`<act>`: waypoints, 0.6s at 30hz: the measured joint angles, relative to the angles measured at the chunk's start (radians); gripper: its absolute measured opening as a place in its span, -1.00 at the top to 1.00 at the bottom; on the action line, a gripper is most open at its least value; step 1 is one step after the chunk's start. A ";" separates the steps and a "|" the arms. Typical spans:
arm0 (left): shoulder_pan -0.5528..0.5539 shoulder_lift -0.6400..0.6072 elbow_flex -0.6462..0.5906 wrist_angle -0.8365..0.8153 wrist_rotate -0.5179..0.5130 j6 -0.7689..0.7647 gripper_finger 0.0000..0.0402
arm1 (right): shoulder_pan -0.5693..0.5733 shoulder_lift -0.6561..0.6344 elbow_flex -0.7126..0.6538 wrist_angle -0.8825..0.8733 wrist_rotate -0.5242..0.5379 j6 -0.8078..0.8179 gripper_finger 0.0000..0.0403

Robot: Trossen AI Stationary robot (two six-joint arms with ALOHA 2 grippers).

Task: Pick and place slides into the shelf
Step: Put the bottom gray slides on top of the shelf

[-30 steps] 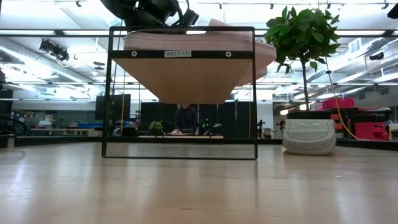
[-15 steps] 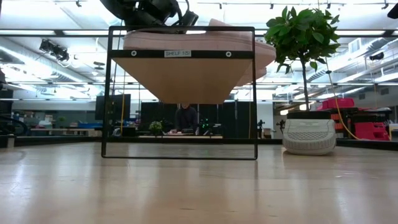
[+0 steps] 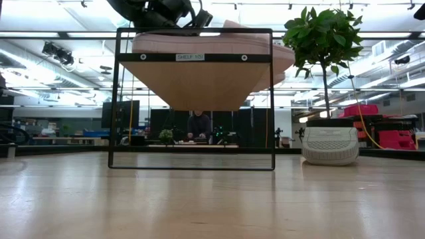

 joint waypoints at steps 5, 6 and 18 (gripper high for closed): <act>-0.007 0.000 0.000 0.005 0.046 -0.015 0.93 | 0.000 0.000 0.000 0.000 0.000 0.000 0.22; -0.010 0.000 0.000 0.005 0.047 -0.015 0.93 | 0.000 0.000 0.000 0.000 0.000 0.000 0.22; -0.011 0.000 0.000 0.004 0.123 -0.015 0.93 | -0.001 0.000 0.000 0.000 0.000 0.000 0.22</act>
